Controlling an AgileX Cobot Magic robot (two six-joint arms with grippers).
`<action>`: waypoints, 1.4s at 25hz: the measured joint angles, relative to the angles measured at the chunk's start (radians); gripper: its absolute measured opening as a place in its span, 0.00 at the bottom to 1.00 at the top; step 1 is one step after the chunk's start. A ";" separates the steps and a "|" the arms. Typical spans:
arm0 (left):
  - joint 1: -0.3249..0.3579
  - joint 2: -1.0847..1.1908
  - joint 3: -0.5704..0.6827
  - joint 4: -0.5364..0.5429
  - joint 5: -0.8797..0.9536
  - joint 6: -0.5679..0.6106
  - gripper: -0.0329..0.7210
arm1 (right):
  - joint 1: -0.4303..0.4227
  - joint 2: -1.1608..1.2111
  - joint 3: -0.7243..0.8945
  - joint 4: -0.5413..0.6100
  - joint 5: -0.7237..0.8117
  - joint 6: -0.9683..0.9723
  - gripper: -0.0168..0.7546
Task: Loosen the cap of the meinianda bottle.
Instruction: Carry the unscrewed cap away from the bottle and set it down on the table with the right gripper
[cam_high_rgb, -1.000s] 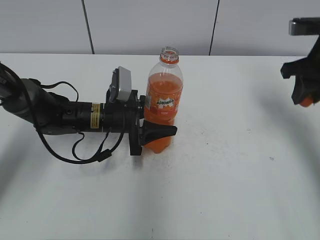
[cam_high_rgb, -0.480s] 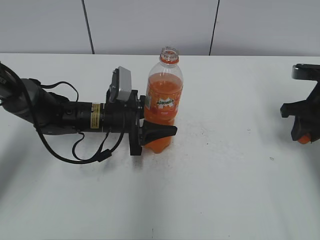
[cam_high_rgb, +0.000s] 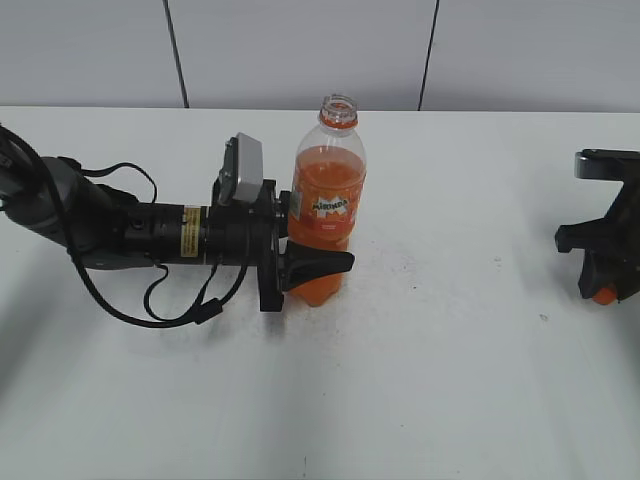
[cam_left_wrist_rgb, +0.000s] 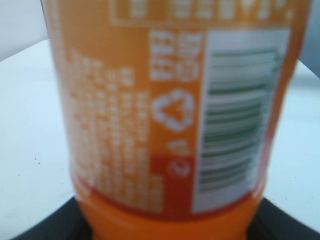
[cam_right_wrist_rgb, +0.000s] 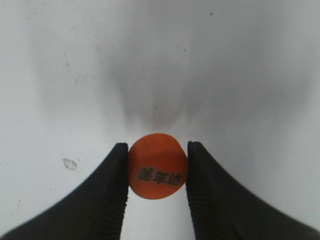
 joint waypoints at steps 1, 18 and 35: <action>0.000 0.000 0.000 0.001 0.000 0.000 0.55 | 0.000 0.000 0.000 0.000 0.000 0.000 0.37; 0.000 0.000 0.000 0.002 0.000 0.000 0.55 | 0.000 0.000 0.000 0.000 0.009 0.000 0.37; 0.000 0.000 0.000 0.003 0.000 0.000 0.55 | 0.000 0.047 0.000 0.000 0.028 0.000 0.37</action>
